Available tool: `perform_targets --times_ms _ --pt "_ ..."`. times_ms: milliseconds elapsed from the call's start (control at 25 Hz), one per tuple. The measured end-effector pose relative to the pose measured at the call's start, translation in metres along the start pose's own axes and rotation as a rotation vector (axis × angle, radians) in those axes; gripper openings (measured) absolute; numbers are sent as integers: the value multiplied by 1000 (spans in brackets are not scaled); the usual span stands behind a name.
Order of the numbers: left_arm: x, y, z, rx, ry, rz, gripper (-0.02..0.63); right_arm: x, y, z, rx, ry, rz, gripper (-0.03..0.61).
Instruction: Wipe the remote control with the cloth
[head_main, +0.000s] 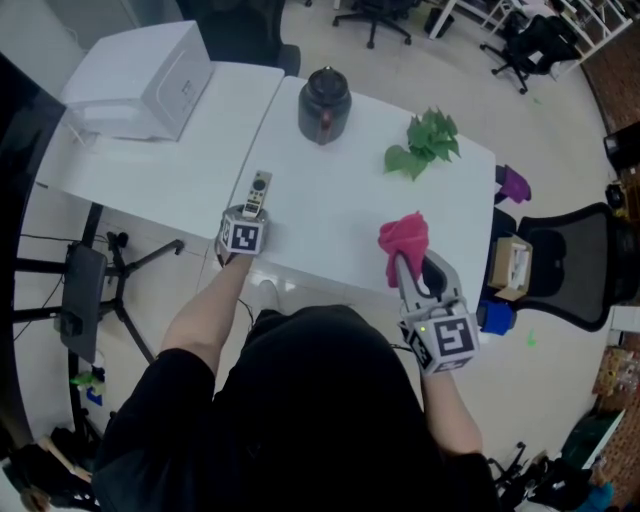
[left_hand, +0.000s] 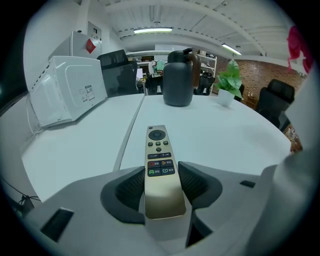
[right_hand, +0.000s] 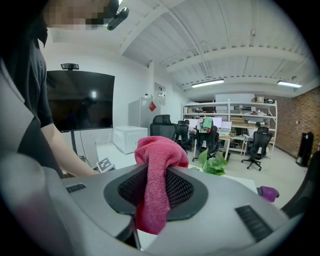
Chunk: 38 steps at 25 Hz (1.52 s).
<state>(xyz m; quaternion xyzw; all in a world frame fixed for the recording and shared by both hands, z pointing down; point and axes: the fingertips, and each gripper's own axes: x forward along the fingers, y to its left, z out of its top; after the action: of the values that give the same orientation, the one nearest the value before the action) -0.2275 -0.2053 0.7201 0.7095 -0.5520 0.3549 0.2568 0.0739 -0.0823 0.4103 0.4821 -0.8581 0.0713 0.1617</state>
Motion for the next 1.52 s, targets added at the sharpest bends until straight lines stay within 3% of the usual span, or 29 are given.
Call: perform_targets --times_ms 320,480,760,920,1120,1320,1520 --pt "-13 5 4 14 -24 52 268 1 -2 -6 15 25 -4 103" --pt "-43 3 28 3 -150 33 268 11 -20 -20 56 51 -36 103" --pt "-105 -28 57 -13 -299 -63 268 39 -71 -103 111 235 -147 103" --pt "-136 -55 66 5 -325 -123 268 67 -90 -156 142 345 -182 103" --pt "-156 -92 77 81 -335 -187 268 97 -98 -222 194 512 -183 103" --pt "-164 -117 79 133 -343 -232 267 105 -99 -257 206 632 -194 107" --pt "-171 -130 84 142 -357 -267 259 111 -97 -266 215 653 -204 139"
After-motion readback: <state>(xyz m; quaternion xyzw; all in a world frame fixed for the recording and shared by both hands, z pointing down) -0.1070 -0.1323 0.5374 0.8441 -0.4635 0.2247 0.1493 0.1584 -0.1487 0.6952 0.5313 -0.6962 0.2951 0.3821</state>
